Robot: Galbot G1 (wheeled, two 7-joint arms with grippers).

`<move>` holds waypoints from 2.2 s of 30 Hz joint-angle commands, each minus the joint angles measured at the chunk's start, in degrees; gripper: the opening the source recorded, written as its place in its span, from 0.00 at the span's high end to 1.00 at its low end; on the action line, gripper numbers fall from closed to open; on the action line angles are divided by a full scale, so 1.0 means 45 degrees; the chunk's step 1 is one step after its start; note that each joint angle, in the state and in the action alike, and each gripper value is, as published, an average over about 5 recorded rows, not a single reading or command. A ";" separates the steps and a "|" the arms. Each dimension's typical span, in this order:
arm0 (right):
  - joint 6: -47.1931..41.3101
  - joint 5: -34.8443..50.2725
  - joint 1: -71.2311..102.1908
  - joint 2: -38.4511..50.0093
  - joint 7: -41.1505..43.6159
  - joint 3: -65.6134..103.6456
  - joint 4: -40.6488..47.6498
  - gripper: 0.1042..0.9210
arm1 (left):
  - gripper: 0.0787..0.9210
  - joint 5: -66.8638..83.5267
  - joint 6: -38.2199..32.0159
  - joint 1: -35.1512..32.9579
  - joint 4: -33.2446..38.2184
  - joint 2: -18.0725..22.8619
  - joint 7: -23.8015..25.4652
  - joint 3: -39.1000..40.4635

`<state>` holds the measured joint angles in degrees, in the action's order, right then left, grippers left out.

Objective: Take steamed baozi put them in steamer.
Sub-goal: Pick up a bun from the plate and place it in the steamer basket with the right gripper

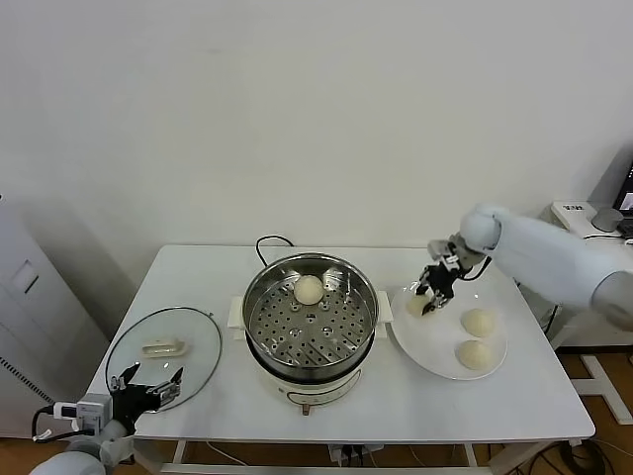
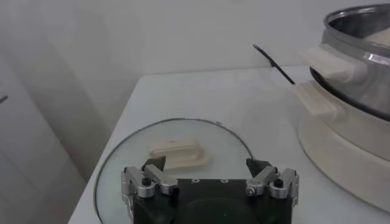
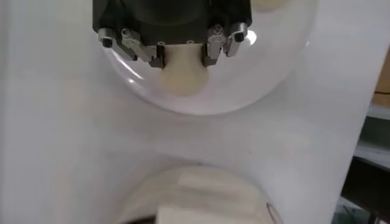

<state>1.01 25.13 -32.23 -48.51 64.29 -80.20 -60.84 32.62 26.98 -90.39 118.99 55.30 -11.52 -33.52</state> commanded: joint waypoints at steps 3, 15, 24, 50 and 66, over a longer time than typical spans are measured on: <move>-0.1697 0.4925 -0.5959 0.0479 -0.0331 -0.4128 -0.3790 0.64 | 0.12 -0.0016 0.0028 0.0027 0.0047 -0.0016 -0.0021 0.0060; -0.3862 0.8228 -0.5892 -0.1736 -0.2629 -0.3620 -0.4845 0.64 | 0.12 -0.0069 0.0042 -0.0012 0.0159 0.0005 -0.0038 0.0207; -0.5029 0.8972 -0.4234 -0.3833 -0.4383 -0.2788 -0.4330 0.64 | 0.12 -0.0151 0.0126 -0.0071 0.0325 0.0117 -0.0062 0.0260; -0.6238 0.8010 -0.0692 -0.6275 -0.6462 -0.2190 -0.2745 0.64 | 0.12 -0.0071 0.0060 -0.0058 0.0241 0.0107 -0.0062 0.0179; -0.6335 0.8009 -0.0693 -0.6200 -0.6641 -0.1862 -0.2605 0.46 | 0.12 -0.0015 0.0036 -0.0127 0.0276 0.0096 -0.0066 0.0059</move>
<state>-27.23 61.22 -35.48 -76.08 34.75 -88.87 -72.77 32.50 27.16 -90.92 120.19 55.74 -11.82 -33.21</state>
